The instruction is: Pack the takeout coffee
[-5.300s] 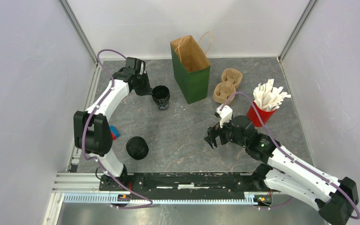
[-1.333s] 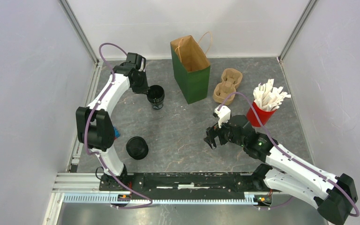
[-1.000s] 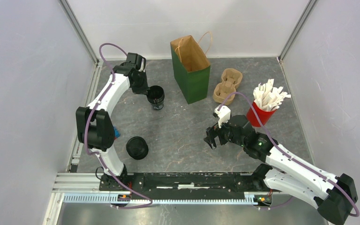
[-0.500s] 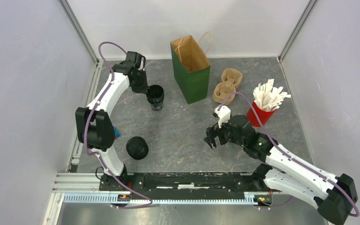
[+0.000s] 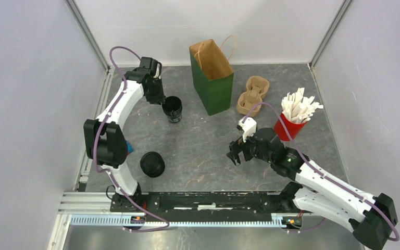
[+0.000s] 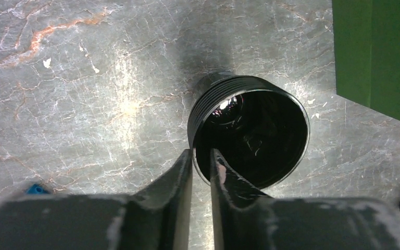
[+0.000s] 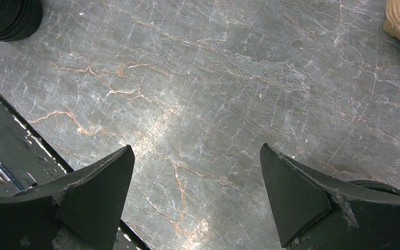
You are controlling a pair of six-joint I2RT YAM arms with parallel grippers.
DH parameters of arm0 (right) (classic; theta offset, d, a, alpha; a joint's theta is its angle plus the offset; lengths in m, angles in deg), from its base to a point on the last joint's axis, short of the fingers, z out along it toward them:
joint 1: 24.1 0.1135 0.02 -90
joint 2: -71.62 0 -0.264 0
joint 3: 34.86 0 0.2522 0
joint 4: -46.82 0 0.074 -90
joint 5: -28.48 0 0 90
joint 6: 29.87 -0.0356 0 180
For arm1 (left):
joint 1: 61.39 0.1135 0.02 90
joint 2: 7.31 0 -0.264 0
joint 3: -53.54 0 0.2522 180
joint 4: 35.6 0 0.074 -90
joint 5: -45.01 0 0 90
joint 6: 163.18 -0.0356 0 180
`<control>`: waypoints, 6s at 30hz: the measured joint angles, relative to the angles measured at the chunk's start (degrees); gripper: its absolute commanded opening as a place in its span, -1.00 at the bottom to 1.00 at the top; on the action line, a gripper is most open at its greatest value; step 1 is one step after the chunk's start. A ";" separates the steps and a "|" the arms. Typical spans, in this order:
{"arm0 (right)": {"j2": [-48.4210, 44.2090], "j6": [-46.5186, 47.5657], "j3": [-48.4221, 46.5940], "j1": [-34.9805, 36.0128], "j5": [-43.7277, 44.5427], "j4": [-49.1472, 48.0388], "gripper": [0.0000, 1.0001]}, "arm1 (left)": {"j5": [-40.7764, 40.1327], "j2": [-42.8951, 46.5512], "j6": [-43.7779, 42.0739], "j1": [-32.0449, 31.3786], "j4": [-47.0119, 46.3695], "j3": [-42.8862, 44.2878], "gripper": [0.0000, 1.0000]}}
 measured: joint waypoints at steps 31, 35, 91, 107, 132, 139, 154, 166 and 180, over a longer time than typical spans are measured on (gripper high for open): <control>-0.11 -0.02 0.11 0.00 0.00 -0.04 0.96 | -2.80 -4.70 -2.82 -0.44 5.38 5.66 -0.75; -0.11 -0.02 0.33 0.00 0.00 -0.09 0.96 | -2.78 -4.70 -3.28 -0.72 5.46 5.68 -0.95; -0.11 -0.04 0.63 0.00 0.00 -0.46 0.96 | -6.88 -4.68 -5.22 -0.92 7.76 7.56 -0.56; -0.13 -0.20 1.07 0.00 -0.02 -1.25 0.96 | -6.84 -5.86 -5.22 -0.92 7.74 6.67 -0.58; 0.17 -0.20 1.49 0.00 0.00 -2.14 0.96 | -6.80 -5.92 -5.22 -0.92 7.58 6.60 -0.95; 0.17 -0.17 1.49 0.00 0.00 -2.12 0.96 | -6.84 -5.92 -5.20 -0.92 7.58 6.75 -0.77; 0.15 -0.17 1.49 0.00 0.00 -2.12 0.96 | -6.88 -5.92 -5.20 -0.92 8.17 7.78 -0.81; 0.15 -0.17 1.49 0.00 0.00 -2.12 0.96 | -6.88 -5.99 -5.20 -0.92 8.70 9.44 -0.80; 0.15 -0.17 1.49 0.00 0.00 -2.12 0.96 | -7.23 -6.64 -5.20 -0.92 9.73 10.03 -0.93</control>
